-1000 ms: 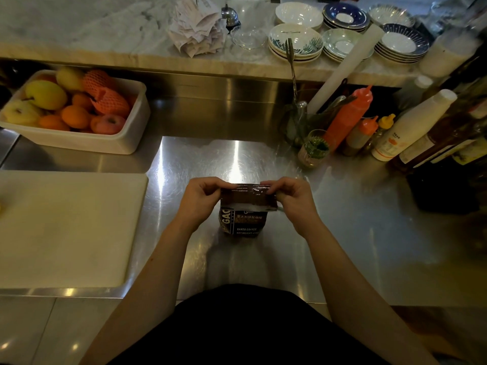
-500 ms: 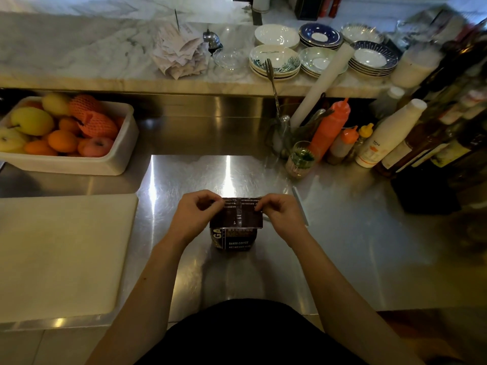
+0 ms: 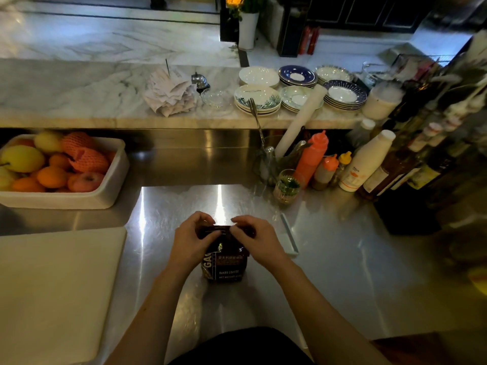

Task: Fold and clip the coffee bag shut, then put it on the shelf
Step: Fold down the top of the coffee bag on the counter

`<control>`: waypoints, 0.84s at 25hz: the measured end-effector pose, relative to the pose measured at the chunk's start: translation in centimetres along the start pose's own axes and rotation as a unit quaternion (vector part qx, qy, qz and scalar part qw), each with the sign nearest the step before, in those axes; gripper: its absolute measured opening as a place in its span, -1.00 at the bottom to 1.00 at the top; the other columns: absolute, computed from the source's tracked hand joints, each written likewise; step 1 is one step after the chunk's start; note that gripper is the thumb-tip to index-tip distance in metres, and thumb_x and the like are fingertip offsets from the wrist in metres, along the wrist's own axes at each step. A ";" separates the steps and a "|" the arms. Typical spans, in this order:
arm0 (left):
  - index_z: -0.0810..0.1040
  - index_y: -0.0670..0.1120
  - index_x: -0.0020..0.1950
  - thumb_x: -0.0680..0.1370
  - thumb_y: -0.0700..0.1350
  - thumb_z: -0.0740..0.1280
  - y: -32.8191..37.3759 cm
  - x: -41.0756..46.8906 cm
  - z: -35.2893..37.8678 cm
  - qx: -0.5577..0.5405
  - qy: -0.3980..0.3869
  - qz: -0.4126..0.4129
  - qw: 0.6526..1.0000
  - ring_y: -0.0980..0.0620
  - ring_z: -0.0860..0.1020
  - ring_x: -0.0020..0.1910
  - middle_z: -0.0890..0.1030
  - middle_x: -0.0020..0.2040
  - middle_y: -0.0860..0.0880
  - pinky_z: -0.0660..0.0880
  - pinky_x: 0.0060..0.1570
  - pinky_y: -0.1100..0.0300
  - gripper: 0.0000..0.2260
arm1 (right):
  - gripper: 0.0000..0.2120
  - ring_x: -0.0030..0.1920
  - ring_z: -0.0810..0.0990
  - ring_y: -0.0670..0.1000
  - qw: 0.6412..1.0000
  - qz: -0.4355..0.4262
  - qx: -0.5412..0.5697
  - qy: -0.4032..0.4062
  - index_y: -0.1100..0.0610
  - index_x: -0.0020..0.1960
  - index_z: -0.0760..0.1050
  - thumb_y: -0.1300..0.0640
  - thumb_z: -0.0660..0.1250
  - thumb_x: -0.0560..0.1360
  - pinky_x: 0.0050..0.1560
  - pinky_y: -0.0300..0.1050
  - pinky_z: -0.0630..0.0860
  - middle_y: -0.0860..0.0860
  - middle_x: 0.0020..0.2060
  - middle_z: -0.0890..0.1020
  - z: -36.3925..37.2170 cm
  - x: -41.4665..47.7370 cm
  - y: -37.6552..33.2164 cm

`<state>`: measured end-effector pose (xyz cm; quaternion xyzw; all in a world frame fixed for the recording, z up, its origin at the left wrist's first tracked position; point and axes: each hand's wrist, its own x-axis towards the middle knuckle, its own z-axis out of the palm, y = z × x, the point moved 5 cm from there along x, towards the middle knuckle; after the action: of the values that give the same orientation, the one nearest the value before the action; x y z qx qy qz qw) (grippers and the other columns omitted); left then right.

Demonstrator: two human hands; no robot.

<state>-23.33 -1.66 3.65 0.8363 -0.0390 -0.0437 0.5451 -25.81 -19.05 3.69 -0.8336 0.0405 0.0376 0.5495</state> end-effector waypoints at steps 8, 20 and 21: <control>0.69 0.00 -0.09 0.48 -0.10 0.45 0.4 0.2 0.3 0.042 -0.033 0.013 0.998 0.21 0.65 -0.14 0.69 -0.15 0.11 0.52 -0.12 0.43 -0.96 | -0.92 -0.11 0.63 -0.07 0.990 0.011 -0.127 0.055 0.02 -0.09 0.60 0.17 0.34 0.51 0.02 -0.10 0.61 -0.07 -0.16 0.66 1.2 0.6 -0.8; 0.67 0.04 -0.23 0.47 -0.18 0.45 0.3 0.0 0.3 0.035 -0.015 0.051 0.998 0.17 0.66 -0.22 0.69 -0.28 0.08 0.53 -0.17 0.37 -0.87 | -0.91 -0.09 0.61 -0.11 0.991 -0.036 -0.124 0.042 -0.01 -0.07 0.58 0.09 0.30 0.53 0.04 -0.08 0.59 -0.09 -0.13 0.65 1.9 0.0 -0.6; 0.67 0.04 -0.23 0.47 -0.19 0.45 0.2 -0.1 0.3 0.030 -0.014 0.050 0.998 0.17 0.66 -0.23 0.69 -0.29 0.09 0.53 -0.17 0.38 -0.86 | -0.91 -0.08 0.61 -0.11 0.991 -0.040 -0.120 0.039 -0.02 -0.06 0.58 0.09 0.29 0.53 0.05 -0.08 0.59 -0.09 -0.12 0.65 1.9 0.0 -0.5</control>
<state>-23.42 -1.98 3.73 0.8484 -0.0898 -0.0264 0.5211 -25.81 -17.12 3.39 -0.8953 0.0242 -0.0123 0.4446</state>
